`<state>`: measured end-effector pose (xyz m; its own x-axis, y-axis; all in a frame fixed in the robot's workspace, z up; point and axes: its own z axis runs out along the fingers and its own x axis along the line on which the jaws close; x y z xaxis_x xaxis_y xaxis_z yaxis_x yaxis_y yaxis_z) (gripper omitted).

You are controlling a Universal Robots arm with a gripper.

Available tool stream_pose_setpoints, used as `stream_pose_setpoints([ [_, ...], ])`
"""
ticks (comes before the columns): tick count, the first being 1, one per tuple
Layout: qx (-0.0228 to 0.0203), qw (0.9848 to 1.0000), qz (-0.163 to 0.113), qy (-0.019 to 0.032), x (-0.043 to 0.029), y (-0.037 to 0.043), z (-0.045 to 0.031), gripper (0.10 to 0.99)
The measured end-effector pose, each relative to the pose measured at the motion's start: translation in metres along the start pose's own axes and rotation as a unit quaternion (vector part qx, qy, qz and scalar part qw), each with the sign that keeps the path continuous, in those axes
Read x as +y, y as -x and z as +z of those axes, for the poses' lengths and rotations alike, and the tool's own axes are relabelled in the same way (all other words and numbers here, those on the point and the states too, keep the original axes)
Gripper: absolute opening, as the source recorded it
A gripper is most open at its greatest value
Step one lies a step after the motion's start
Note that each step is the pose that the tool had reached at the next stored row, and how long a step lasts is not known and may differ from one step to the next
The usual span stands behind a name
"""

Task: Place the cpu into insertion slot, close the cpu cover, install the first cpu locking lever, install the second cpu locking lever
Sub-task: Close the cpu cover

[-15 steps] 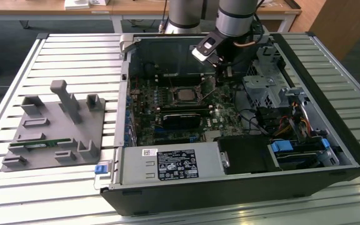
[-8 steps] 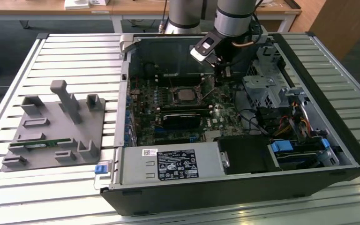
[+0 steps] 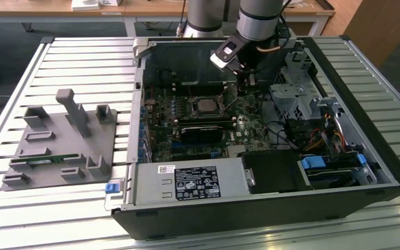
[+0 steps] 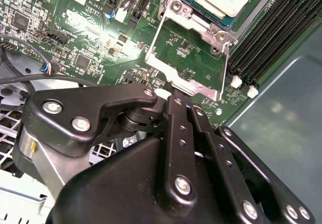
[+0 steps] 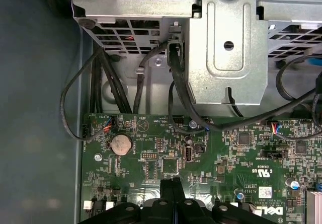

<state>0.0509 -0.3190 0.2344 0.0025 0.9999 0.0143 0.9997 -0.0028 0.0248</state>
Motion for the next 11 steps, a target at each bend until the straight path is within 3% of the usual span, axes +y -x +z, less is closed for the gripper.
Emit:
stream_pose_setpoints([
  [11,0.0000,1.0000,0.000,0.0000,-0.0028,0.0000,0.0000,0.106],
])
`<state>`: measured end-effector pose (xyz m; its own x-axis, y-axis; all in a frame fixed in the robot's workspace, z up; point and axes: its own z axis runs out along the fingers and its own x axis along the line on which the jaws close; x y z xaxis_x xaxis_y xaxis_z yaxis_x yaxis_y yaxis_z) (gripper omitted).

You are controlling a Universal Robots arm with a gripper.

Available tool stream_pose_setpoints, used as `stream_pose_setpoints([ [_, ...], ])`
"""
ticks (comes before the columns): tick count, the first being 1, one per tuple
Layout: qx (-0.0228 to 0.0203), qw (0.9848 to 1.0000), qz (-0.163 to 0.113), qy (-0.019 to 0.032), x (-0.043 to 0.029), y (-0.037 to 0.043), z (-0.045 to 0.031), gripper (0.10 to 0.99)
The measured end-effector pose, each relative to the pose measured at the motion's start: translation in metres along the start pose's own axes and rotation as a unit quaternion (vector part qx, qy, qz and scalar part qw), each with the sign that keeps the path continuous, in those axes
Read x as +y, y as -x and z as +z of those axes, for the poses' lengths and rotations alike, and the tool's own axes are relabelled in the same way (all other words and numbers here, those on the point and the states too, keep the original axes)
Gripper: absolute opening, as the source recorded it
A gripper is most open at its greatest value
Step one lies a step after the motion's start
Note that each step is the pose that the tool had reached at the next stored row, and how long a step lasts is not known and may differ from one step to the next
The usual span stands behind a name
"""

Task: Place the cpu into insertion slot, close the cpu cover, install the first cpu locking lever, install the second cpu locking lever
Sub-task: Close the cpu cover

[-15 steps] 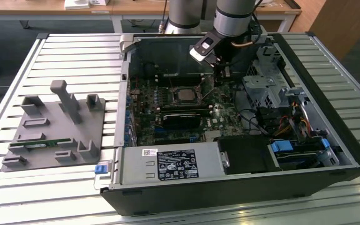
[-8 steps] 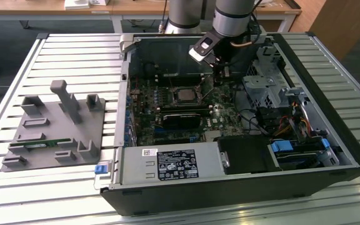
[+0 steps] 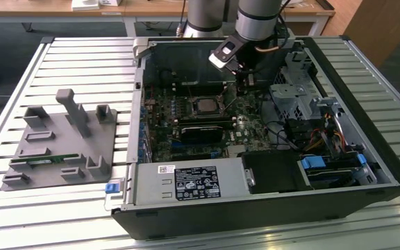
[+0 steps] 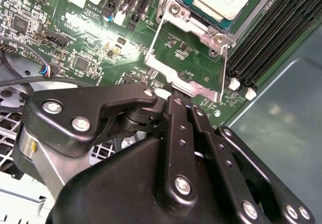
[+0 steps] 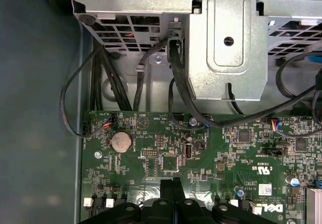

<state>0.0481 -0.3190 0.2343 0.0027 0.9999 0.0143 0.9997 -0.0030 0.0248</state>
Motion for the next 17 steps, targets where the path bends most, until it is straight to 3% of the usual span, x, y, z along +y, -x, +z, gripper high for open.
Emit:
stream_pose_setpoints([
  [17,0.0000,1.0000,0.000,0.0000,-0.0042,0.0000,0.0000,0.106],
])
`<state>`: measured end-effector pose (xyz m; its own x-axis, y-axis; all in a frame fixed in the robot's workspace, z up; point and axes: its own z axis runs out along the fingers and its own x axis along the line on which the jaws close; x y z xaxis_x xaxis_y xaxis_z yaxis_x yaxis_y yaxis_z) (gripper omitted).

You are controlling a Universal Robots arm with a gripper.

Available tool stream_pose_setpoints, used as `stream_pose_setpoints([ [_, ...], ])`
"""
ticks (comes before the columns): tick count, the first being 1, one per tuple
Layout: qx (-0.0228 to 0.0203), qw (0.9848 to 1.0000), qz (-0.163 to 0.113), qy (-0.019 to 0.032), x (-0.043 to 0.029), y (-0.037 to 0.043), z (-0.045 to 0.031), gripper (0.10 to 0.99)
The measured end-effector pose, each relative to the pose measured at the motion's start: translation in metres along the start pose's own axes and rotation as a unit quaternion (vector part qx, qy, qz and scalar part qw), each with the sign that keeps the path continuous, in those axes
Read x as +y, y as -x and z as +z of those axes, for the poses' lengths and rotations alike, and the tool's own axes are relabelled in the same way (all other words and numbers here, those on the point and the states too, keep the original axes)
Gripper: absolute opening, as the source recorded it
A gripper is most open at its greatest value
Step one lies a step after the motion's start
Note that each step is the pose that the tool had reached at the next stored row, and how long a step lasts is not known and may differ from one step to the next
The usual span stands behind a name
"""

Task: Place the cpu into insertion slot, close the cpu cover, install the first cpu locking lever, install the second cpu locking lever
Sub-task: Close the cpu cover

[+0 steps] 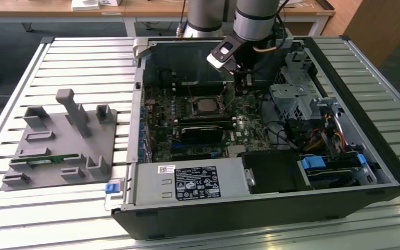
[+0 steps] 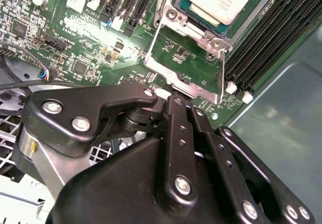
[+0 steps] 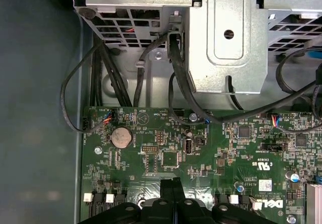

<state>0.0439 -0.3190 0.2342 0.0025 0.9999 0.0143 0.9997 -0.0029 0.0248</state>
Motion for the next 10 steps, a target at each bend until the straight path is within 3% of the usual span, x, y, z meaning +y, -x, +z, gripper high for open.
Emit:
stream_pose_setpoints([
  [10,0.0000,1.0000,0.000,0.0000,-0.0029,0.0000,0.0000,0.106],
])
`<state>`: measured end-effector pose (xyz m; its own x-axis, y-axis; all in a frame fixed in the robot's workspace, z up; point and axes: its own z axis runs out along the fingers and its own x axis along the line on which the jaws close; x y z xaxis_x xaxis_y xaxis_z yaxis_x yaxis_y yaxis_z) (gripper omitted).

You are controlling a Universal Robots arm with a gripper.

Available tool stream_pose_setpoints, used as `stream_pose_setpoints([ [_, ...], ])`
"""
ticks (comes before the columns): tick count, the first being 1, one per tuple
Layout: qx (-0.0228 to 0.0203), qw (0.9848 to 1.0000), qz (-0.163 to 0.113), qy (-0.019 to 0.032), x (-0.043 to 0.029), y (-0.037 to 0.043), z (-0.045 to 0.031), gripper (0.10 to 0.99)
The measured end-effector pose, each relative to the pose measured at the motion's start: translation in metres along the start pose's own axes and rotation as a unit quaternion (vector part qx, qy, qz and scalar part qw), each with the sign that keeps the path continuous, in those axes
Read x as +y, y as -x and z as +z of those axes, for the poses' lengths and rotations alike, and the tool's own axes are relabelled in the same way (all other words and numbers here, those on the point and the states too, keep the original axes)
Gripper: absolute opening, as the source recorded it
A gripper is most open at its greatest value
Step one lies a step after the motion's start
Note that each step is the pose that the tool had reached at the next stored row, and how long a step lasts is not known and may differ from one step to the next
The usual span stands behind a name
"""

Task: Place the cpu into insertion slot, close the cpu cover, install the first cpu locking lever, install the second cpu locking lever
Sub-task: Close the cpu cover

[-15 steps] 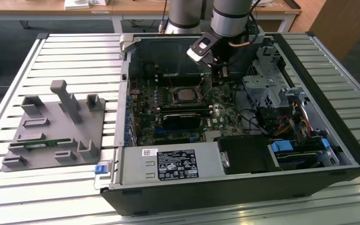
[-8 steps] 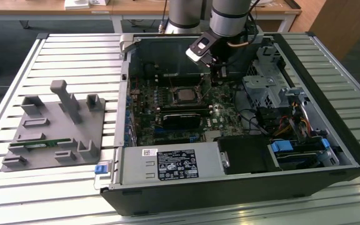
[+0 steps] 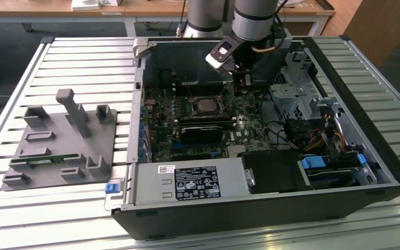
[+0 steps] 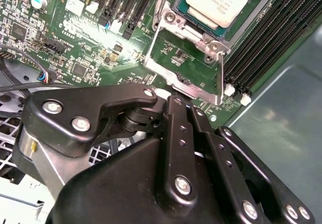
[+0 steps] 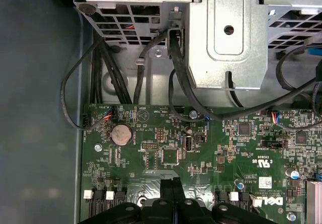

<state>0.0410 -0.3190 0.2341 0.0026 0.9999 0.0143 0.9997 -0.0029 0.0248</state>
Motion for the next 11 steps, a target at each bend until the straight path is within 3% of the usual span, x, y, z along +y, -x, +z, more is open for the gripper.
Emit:
stream_pose_setpoints([
  [11,0.0000,1.0000,0.000,0.0000,-0.0050,0.0000,-0.0001,0.106],
])
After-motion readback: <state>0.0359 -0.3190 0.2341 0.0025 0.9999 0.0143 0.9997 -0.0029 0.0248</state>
